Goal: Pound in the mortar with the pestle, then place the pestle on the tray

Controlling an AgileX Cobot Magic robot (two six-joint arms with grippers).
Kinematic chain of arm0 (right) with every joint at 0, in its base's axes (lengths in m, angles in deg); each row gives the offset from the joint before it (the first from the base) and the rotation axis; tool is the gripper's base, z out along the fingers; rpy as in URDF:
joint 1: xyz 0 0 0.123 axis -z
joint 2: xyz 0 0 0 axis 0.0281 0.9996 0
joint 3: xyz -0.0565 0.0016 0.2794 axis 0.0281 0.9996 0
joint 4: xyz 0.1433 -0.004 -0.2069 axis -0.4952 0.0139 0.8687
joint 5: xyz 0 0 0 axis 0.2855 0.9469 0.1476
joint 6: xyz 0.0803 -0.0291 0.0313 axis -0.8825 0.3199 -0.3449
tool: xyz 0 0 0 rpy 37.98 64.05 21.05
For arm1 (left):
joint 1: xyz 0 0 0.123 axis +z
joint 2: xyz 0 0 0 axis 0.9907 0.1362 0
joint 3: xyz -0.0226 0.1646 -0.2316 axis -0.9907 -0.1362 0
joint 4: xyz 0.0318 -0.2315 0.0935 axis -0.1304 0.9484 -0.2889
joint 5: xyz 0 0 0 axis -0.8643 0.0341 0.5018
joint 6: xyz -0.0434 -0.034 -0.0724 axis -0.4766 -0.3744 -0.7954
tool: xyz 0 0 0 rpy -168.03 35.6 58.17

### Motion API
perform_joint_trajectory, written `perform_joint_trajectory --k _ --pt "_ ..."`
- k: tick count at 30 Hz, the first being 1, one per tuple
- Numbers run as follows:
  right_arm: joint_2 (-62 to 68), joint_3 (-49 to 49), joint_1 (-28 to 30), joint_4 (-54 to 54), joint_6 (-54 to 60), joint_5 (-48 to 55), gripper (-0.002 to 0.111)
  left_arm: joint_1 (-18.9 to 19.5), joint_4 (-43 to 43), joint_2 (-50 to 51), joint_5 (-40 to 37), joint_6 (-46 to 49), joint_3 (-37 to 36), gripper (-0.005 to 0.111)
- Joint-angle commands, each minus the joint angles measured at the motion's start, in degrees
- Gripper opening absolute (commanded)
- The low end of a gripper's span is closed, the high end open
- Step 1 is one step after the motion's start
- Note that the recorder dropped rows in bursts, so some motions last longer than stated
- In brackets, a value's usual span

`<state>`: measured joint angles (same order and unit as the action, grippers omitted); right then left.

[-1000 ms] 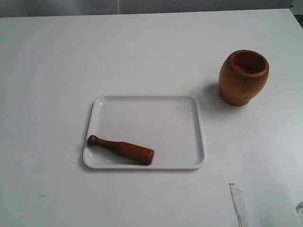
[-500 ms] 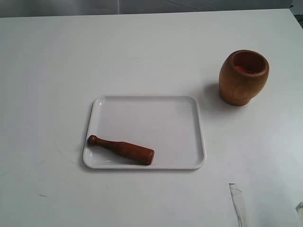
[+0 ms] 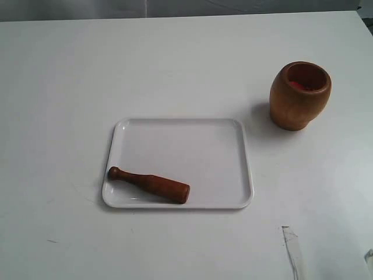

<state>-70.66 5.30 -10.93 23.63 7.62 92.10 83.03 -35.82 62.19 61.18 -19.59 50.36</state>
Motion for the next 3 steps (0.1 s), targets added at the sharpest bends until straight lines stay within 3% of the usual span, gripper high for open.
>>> perform_joint_trajectory --k 1,3 --pt "-0.1 0.2 0.2 0.6 0.0 -0.5 0.0 -0.4 0.4 -0.1 0.2 -0.5 0.0 0.0" --pt "-0.1 0.2 0.2 0.6 0.0 -0.5 0.0 -0.4 0.4 -0.1 0.2 -0.5 0.0 0.0"
